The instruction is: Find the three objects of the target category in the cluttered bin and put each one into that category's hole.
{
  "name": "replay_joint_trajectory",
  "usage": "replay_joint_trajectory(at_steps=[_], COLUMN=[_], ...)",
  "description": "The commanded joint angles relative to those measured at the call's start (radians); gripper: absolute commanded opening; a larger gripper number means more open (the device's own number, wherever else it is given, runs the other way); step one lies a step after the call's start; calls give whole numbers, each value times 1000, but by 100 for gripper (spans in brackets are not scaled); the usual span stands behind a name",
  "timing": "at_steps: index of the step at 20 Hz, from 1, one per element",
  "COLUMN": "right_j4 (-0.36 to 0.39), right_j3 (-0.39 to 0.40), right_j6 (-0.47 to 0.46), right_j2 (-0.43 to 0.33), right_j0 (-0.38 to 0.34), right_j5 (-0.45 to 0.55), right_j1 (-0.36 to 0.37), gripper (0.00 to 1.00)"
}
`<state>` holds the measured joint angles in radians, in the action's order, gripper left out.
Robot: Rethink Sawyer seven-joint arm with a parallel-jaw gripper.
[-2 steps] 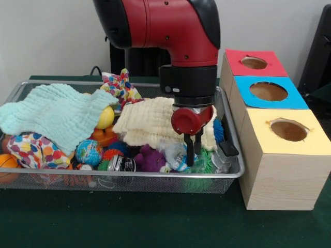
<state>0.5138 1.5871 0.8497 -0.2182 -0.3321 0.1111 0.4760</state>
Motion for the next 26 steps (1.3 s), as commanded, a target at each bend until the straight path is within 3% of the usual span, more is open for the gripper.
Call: replay_joint_trajectory(at_steps=[1,13,20,26], right_j4=[-41,-135,-227,-279], right_j3=[218,309,438,552], right_j6=[325,354,414,455], right_j2=[43,149,180,170], right_j0=[95,247,331,378], right_j5=[-19,-175,-310,-337], right_j1=[-99,-113,-91,-35], gripper=[0,0,0,0])
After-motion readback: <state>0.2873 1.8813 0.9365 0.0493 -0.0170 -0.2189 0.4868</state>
